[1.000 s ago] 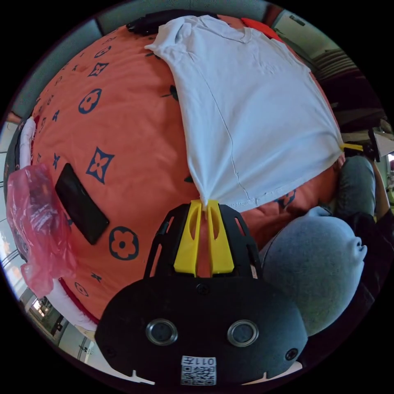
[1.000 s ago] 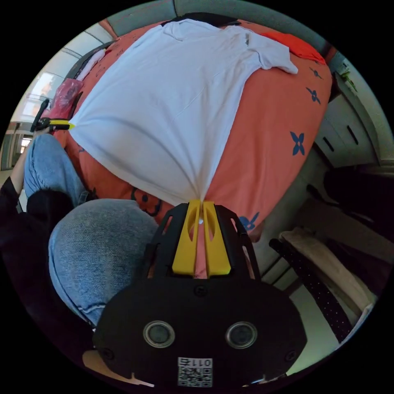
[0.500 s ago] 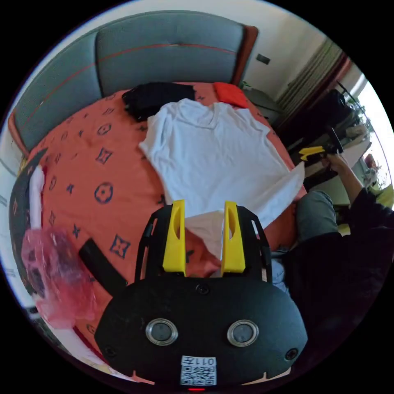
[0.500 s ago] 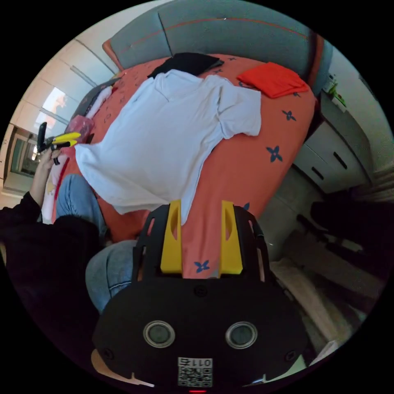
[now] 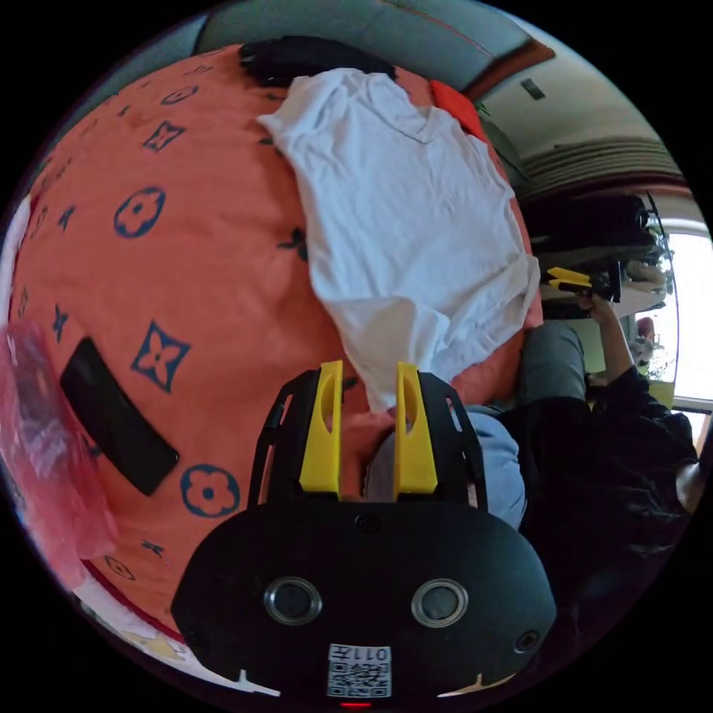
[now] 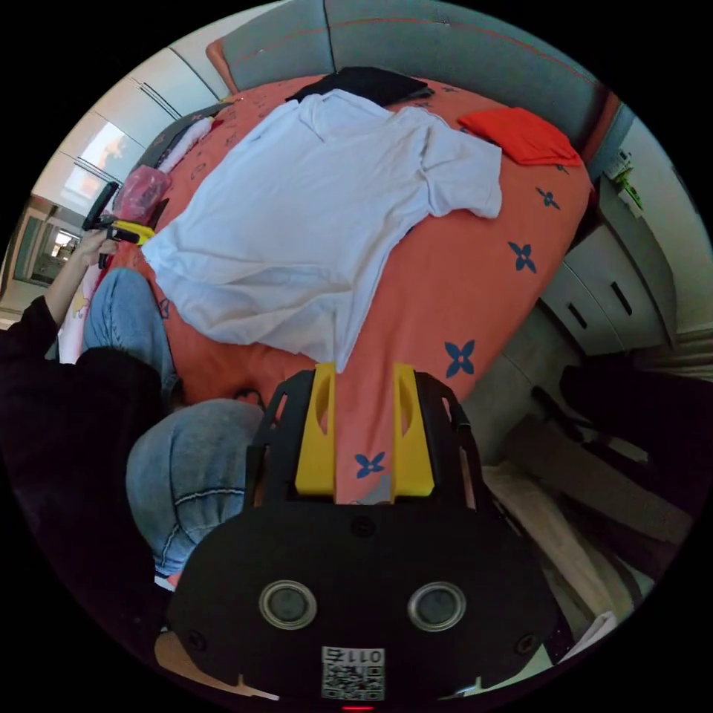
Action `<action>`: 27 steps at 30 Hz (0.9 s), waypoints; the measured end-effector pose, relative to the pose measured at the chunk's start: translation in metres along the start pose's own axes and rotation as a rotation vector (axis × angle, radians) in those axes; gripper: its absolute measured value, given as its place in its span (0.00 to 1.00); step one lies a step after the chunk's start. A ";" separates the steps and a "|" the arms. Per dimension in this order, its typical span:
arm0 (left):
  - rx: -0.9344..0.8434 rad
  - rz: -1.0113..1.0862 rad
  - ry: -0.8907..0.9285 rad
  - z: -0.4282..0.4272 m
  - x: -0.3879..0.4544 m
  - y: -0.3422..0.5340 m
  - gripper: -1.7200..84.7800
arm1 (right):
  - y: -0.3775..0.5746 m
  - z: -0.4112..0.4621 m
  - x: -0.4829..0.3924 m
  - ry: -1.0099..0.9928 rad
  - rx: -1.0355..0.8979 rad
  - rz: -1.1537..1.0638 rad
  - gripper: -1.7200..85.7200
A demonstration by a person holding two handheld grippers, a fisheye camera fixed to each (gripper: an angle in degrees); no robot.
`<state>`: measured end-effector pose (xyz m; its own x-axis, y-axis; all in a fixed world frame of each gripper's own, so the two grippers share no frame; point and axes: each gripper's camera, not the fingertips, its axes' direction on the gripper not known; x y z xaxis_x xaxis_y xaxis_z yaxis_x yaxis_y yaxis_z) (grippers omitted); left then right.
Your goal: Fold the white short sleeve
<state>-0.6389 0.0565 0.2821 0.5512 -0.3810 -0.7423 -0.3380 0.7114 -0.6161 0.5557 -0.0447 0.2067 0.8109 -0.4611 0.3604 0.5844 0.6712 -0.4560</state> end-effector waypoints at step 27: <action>0.081 0.053 -0.061 0.020 -0.061 0.052 0.14 | 0.039 0.033 -0.098 -0.080 -0.076 -0.025 0.10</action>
<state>-0.6746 0.1283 0.3005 0.5802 -0.3068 -0.7544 -0.3062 0.7762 -0.5512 0.4979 0.0463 0.1801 0.7928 -0.4273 0.4346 0.6073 0.6130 -0.5054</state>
